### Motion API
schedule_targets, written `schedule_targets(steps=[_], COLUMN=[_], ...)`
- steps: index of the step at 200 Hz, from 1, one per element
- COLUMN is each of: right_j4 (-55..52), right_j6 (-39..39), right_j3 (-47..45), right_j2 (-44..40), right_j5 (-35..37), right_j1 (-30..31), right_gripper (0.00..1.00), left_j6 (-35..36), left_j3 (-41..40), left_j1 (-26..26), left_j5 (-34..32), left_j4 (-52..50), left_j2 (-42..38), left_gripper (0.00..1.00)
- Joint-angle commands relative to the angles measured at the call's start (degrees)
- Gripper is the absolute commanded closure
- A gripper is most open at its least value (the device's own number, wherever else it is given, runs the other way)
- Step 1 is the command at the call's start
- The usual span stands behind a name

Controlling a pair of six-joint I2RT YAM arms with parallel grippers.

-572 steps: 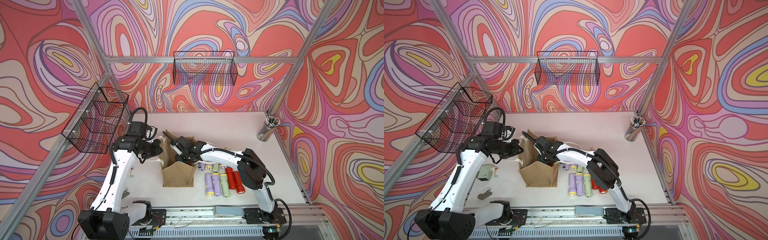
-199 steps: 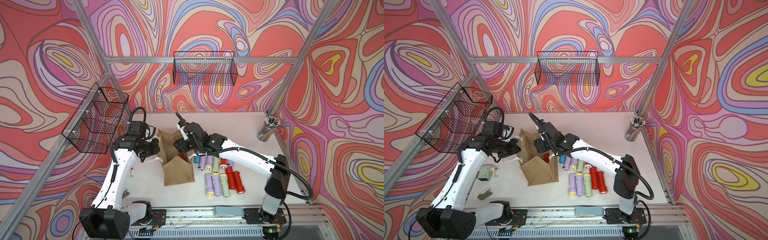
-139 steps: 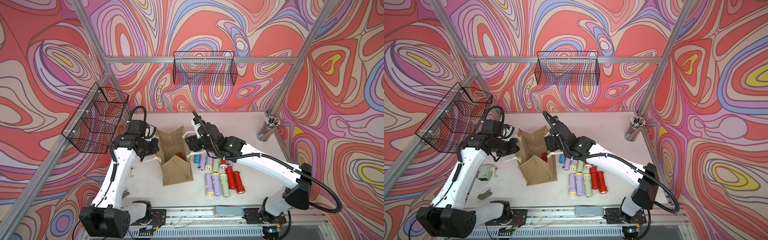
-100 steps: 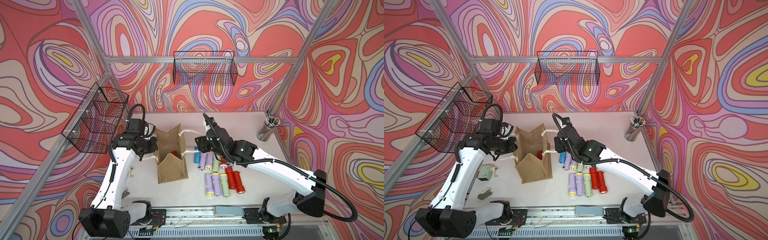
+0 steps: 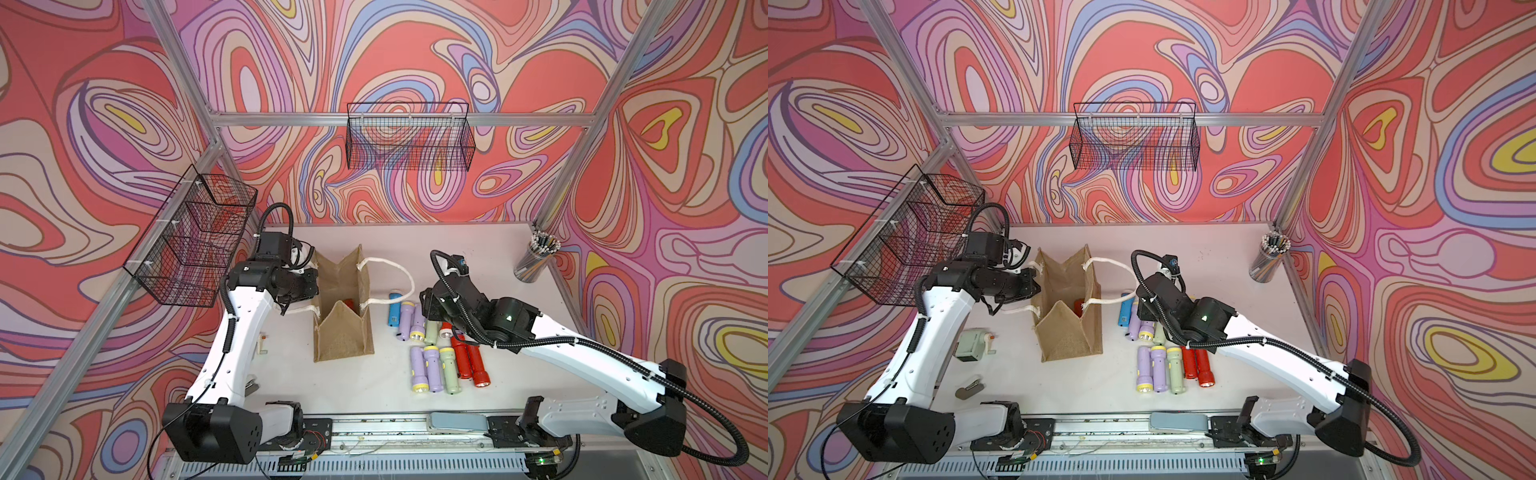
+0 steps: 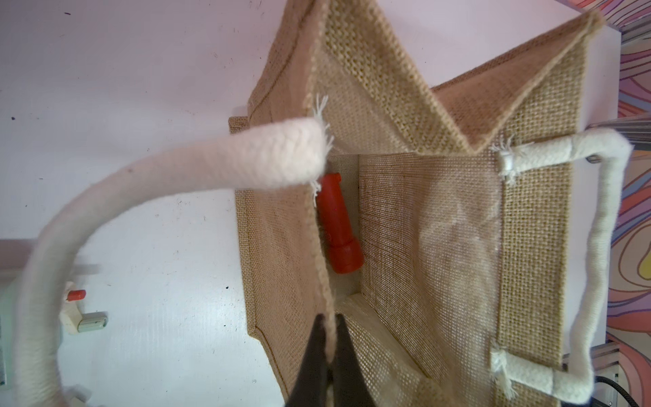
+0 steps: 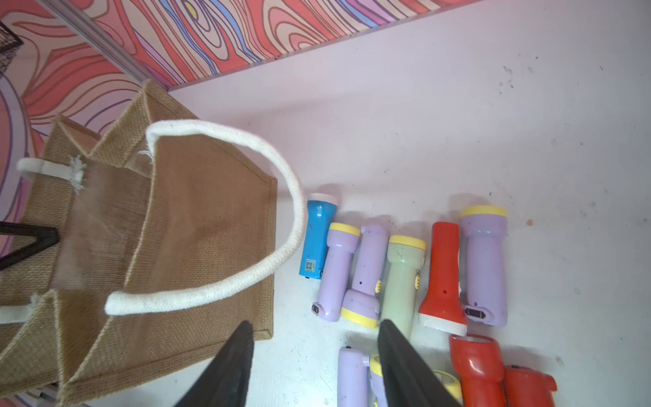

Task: Put the flashlights into the tote bags
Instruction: Adjust the canvas bag at the center of the board, then pick up the flashlight from the center of the board.

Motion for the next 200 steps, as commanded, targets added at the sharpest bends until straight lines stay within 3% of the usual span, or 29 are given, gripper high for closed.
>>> schedule_targets(steps=[1, 29, 71, 109, 161, 200], right_j4=[-0.80, 5.83, 5.75, 9.85, 14.04, 14.70], right_j6=[4.88, 5.75, 5.95, 7.16, 2.45, 1.30], right_j3=[-3.25, -7.92, -3.63, -4.36, -0.37, 2.70], right_j2=[0.69, 2.16, 11.92, 15.64, 22.91, 28.28], right_j5=[-0.10, -2.94, -5.57, -6.02, -6.24, -10.76], right_j1=[0.03, 0.02, 1.82, 2.01, 1.90, -0.63], right_gripper=[0.42, 0.42, 0.43, 0.45, 0.46, 0.47], left_j6=[0.73, 0.72, 0.46, 0.24, -0.24, -0.84], left_j3=[-0.46, -0.58, -0.89, -2.07, -2.33, -2.79], left_j1=[0.31, 0.31, 0.31, 0.31, 0.31, 0.31], left_j5=[-0.27, -0.89, -0.92, -0.12, 1.57, 0.88], left_j4=[2.02, 1.57, 2.00, 2.58, 3.06, 3.41], left_j2=[-2.25, -2.44, -4.01, -4.52, -4.83, -4.79], left_gripper=[0.99, 0.99, 0.99, 0.98, 0.98, 1.00])
